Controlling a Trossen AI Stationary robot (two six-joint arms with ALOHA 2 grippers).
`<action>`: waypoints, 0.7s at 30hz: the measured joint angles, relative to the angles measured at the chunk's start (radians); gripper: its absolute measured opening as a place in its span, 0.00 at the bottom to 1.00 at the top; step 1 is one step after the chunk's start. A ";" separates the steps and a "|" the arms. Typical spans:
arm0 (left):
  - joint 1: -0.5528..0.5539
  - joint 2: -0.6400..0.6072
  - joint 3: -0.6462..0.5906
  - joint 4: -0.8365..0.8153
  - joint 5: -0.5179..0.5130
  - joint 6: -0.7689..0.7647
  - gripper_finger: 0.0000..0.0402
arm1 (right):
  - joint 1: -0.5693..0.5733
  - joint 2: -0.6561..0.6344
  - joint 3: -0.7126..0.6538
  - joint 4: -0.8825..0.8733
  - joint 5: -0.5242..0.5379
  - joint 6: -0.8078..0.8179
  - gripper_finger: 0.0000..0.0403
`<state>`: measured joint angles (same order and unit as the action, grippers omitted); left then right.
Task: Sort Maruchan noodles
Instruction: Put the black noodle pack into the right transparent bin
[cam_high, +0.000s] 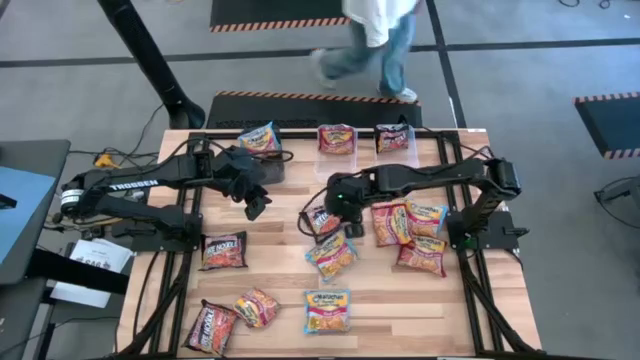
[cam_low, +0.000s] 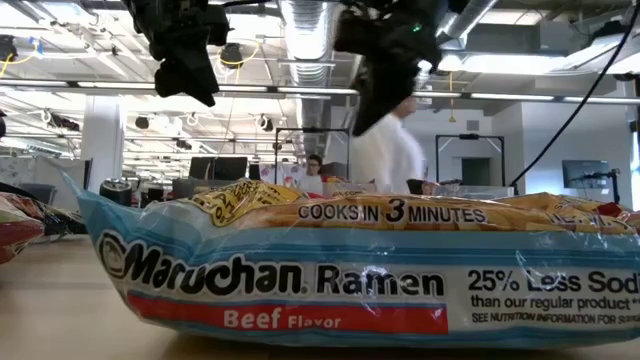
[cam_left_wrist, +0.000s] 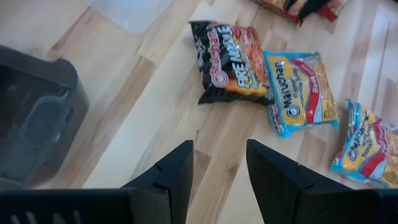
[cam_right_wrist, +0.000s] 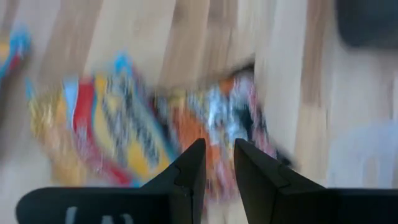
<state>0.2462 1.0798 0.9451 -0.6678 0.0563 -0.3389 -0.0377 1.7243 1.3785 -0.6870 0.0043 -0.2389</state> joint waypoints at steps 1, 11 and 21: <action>0.000 0.000 0.000 0.001 -0.001 -0.006 0.34 | -0.003 0.005 0.020 -0.008 0.002 -0.006 0.27; 0.000 0.000 0.000 0.000 -0.009 -0.017 0.34 | -0.012 0.003 0.114 -0.021 -0.002 -0.078 0.27; 0.000 0.000 0.000 0.000 -0.014 -0.017 0.34 | -0.010 0.004 0.114 -0.005 -0.002 -0.124 0.27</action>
<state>0.2462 1.0801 0.9451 -0.6682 0.0426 -0.3561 -0.0473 1.7279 1.4921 -0.6922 0.0021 -0.3634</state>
